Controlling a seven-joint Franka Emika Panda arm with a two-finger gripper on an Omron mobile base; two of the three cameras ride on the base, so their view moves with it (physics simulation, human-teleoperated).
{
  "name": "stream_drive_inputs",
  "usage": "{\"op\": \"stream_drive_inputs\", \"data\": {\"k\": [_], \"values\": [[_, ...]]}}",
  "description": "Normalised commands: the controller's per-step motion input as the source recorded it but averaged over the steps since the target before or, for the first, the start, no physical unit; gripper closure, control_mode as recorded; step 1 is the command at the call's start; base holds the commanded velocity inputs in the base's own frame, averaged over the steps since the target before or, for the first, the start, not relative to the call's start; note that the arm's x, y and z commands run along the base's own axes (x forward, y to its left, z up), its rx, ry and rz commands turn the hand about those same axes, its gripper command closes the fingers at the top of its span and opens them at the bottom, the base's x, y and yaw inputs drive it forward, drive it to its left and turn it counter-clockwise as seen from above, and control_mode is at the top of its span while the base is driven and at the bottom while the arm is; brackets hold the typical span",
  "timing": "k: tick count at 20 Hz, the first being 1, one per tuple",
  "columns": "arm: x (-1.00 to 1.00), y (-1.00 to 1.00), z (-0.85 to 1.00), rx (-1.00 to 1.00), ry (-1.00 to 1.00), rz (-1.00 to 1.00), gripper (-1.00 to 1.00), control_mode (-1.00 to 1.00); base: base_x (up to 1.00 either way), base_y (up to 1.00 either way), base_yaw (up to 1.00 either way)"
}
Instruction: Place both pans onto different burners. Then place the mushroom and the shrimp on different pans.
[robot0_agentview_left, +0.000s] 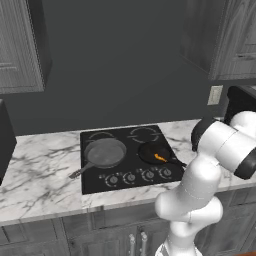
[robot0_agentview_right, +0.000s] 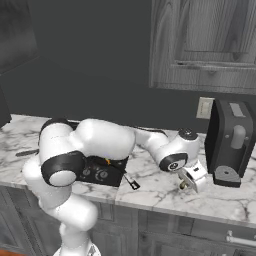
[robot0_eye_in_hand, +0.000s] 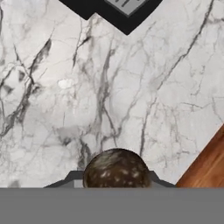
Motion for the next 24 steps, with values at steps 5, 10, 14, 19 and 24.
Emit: {"op": "stream_drive_inputs", "data": {"k": [5, 10, 14, 19, 24], "values": [[0.0, 0.58, 0.29, 0.0, 0.0, 0.11, 1.0, -1.0, 0.0, 0.0, 0.0], [0.01, 0.61, 0.33, 0.0, 0.0, 0.12, 1.0, -1.0, 0.0, 0.0, 0.0], [0.0, 0.64, 0.21, 0.0, 0.0, 0.14, 1.0, -1.0, 0.0, 0.0, 0.0], [0.0, 0.59, 0.19, 0.0, 0.0, 0.17, 1.0, -1.0, 0.0, 0.0, 0.0], [0.15, 0.58, 0.23, 0.0, 0.01, 0.18, 1.0, -1.0, 0.0, 0.0, 0.0]]}}
